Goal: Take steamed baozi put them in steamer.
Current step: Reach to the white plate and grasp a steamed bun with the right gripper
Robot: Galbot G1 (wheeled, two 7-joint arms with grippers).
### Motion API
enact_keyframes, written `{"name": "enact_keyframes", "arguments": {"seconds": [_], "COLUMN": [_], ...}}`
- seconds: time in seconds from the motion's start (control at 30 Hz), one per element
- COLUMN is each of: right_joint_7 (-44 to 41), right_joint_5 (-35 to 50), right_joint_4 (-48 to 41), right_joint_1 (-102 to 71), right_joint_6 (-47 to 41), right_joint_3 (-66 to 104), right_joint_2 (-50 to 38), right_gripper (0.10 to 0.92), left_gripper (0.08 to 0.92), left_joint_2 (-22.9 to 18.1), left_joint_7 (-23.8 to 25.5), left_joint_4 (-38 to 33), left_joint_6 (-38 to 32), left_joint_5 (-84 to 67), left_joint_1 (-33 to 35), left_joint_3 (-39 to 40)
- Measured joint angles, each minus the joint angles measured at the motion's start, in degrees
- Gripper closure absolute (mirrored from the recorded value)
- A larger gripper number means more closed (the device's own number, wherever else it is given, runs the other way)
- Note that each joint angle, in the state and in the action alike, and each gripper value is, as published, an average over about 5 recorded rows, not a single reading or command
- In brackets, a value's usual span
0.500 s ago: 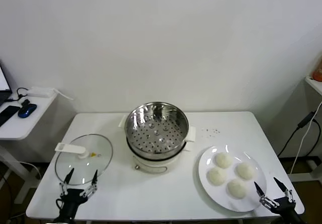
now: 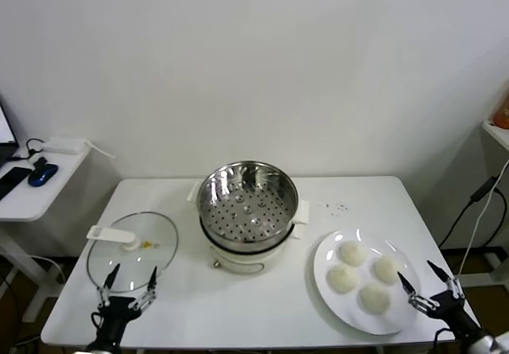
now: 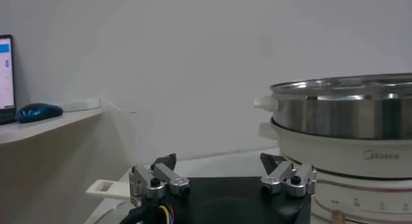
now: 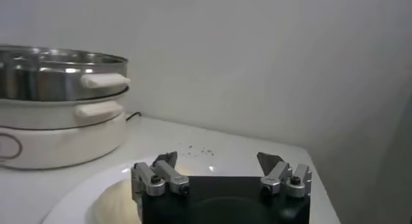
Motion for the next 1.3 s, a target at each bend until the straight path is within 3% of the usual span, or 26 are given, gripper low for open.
{"name": "enact_keyframes", "arguments": {"seconds": [0.33,0.63,1.03,1.3], "right_joint_7": [-16.01,-26.04,-33.19,-34.79], "right_joint_5": [-6.92,-11.76,-14.9,-16.29], "right_joint_4": [-5.25,-11.64,-21.7,-26.96], "right_joint_1": [16.37,43.2,82.76,97.34], "right_joint_6": [-4.94,-6.29,-6.86,-7.37], "right_joint_3": [-8.11,-32.21,-74.71,-95.04], "right_joint_2": [-12.42,-18.53,-14.97,-9.82], "right_gripper": [0.203,0.203,0.203,0.203], "left_gripper": [0.177,0.177,0.177,0.177], "left_joint_2": [-0.38,0.42,1.02,1.57], "left_joint_7": [-0.25,-0.47,-0.6,-0.53], "left_joint_4": [0.13,0.87,0.53,-0.08], "left_joint_6": [-0.23,-0.52,0.0,0.74], "left_joint_5": [0.26,-0.62,-1.22,-1.37], "left_joint_1": [-0.64,-1.18,-1.93,-2.32], "left_joint_3": [0.64,0.89,1.14,1.15]}}
